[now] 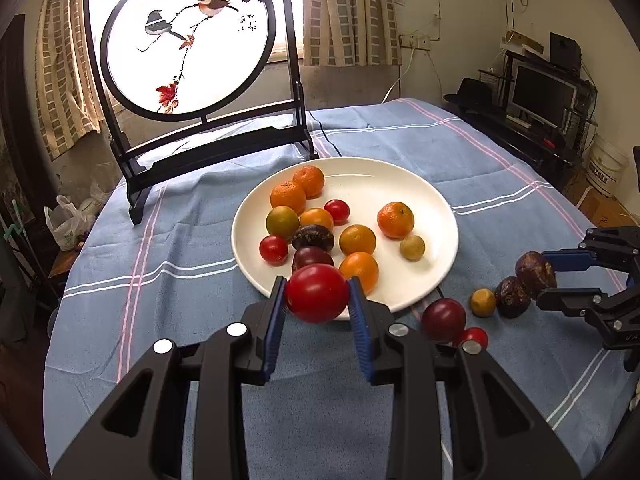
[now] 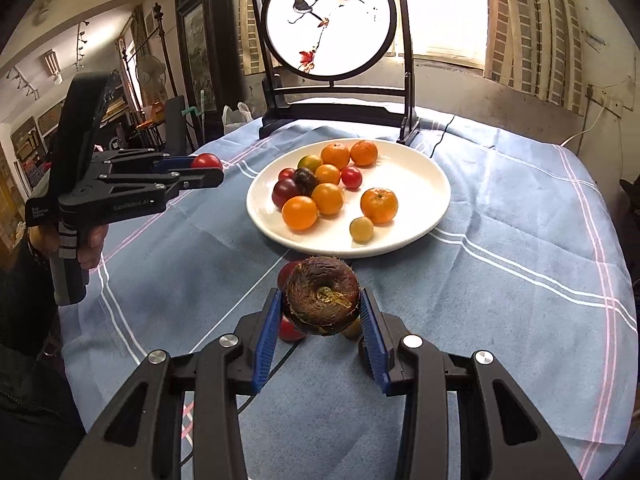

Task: Organize fruits
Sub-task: 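Place the red tomato on the plate with left tool while right tool places the dried fruit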

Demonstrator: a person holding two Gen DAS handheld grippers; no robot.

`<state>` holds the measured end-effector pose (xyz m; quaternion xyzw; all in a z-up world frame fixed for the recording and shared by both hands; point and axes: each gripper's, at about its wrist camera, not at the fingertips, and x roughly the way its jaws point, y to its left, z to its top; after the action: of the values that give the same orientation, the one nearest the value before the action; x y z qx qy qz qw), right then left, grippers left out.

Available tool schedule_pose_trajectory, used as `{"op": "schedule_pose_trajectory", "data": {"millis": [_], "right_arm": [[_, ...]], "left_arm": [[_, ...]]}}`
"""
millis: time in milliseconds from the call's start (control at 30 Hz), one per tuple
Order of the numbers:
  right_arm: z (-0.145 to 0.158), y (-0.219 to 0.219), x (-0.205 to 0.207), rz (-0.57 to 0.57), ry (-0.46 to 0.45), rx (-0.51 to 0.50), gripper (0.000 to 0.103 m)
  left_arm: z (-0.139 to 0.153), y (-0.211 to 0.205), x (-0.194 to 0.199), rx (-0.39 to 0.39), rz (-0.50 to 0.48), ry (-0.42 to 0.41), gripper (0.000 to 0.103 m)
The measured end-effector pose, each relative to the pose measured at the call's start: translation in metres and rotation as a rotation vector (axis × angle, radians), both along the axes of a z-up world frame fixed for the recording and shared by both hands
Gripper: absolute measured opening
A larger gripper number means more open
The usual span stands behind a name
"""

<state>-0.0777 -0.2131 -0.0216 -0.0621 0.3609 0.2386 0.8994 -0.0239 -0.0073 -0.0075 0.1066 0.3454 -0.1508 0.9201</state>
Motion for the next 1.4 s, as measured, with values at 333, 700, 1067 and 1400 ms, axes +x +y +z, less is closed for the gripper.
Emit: {"op": "schedule_pose_trajectory", "data": {"millis": [333, 700, 1067, 1400], "right_arm": [[0.031, 0.007, 0.070, -0.023, -0.037, -0.008, 0.040], [0.019, 0.037, 0.159, -0.086, 0.020, -0.025, 0.040], [0.000, 0.047, 0.189, -0.106, 0.065, -0.045, 0.059], [0.047, 0.009, 0.110, -0.060, -0.075, -0.006, 0.072]], "left_arm": [[0.007, -0.028, 0.056, 0.020, 0.023, -0.005, 0.030], [-0.015, -0.043, 0.097, 0.010, 0.091, 0.052, 0.030], [-0.025, -0.042, 0.110, 0.046, 0.124, 0.051, 0.046], [0.002, -0.018, 0.062, 0.001, 0.133, -0.029, 0.074]]}}
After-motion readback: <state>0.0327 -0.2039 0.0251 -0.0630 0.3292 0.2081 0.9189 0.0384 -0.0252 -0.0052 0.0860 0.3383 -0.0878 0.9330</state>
